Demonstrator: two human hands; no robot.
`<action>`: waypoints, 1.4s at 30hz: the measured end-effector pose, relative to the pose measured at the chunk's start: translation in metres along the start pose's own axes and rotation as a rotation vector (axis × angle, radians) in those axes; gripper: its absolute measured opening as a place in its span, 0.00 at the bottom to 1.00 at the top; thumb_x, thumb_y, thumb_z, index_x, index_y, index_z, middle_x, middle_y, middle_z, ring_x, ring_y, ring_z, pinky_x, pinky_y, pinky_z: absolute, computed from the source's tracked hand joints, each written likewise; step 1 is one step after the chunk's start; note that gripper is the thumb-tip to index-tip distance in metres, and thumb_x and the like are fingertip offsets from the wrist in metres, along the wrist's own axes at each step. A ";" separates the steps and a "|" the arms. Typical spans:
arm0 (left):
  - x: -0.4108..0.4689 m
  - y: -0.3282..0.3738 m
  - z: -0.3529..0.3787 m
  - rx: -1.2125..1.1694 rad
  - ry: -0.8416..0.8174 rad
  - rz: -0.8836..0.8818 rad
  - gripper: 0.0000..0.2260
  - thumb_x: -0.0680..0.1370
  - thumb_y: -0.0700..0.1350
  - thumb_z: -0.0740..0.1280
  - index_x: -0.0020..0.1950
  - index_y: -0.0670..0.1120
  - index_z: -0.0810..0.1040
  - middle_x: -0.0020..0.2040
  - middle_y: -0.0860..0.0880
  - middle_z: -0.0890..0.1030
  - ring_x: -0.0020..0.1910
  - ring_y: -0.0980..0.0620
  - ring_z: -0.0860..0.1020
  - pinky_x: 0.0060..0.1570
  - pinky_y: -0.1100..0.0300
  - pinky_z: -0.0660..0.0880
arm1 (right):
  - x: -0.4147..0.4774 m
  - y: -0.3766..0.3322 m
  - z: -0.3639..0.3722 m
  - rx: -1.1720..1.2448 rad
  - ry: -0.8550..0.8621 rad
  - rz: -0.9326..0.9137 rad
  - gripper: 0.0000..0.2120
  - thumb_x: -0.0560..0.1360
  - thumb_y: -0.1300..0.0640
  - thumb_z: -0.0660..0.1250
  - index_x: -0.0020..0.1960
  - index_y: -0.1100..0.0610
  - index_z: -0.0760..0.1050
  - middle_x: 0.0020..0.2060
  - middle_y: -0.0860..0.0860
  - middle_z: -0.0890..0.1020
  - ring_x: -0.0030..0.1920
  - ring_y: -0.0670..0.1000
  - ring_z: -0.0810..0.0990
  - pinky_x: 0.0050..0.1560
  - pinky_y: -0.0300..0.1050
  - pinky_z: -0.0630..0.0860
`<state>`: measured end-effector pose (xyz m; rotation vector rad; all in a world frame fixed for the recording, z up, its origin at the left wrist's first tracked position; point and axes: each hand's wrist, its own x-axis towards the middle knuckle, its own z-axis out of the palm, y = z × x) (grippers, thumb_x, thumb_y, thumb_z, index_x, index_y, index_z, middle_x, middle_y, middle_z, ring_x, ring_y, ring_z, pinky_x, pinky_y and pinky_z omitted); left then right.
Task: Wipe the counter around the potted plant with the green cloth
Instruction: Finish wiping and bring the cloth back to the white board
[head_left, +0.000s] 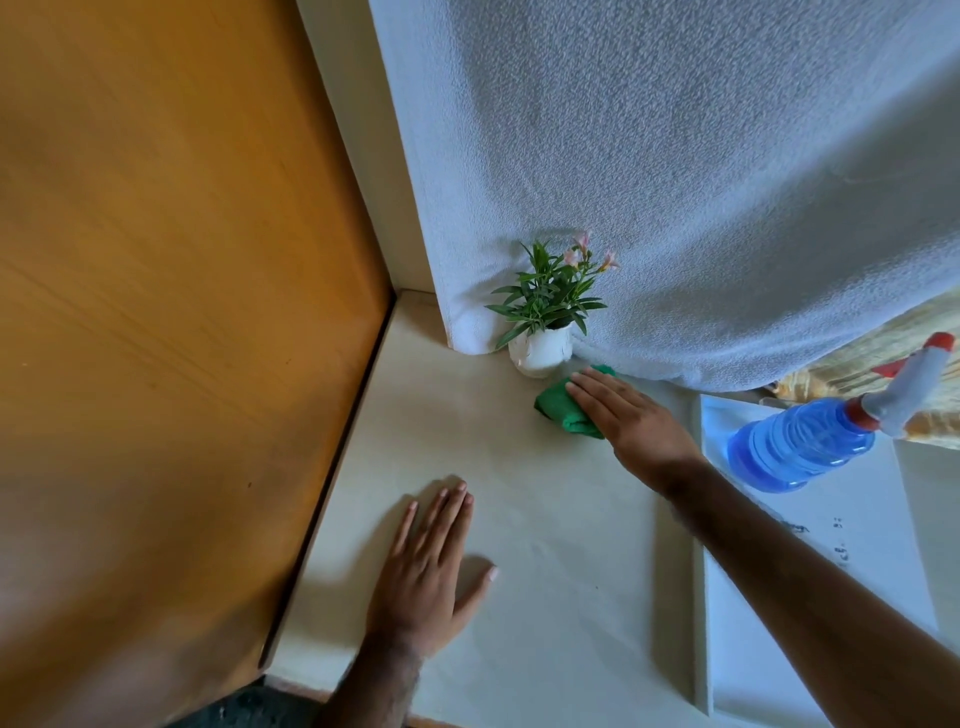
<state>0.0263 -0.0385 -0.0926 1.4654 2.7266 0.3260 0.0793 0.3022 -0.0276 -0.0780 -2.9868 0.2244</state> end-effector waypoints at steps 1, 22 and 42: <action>0.000 0.000 0.001 -0.002 -0.003 0.000 0.39 0.82 0.65 0.62 0.85 0.42 0.59 0.86 0.45 0.60 0.84 0.47 0.59 0.78 0.39 0.64 | -0.003 -0.002 -0.005 0.008 0.022 0.027 0.29 0.74 0.65 0.49 0.73 0.60 0.70 0.72 0.56 0.73 0.72 0.56 0.71 0.70 0.54 0.70; 0.000 -0.003 0.004 0.005 -0.014 0.040 0.38 0.82 0.63 0.56 0.84 0.40 0.59 0.85 0.41 0.59 0.85 0.43 0.58 0.81 0.36 0.58 | -0.288 -0.017 -0.031 -0.023 0.061 0.620 0.36 0.66 0.79 0.64 0.73 0.62 0.71 0.72 0.57 0.72 0.71 0.58 0.73 0.65 0.55 0.75; 0.013 0.000 -0.019 0.047 -0.143 0.059 0.43 0.83 0.70 0.43 0.82 0.37 0.62 0.83 0.39 0.64 0.81 0.39 0.65 0.79 0.42 0.59 | -0.278 -0.030 -0.052 -0.133 -0.288 0.542 0.51 0.76 0.24 0.45 0.80 0.65 0.52 0.80 0.59 0.51 0.80 0.57 0.51 0.78 0.57 0.57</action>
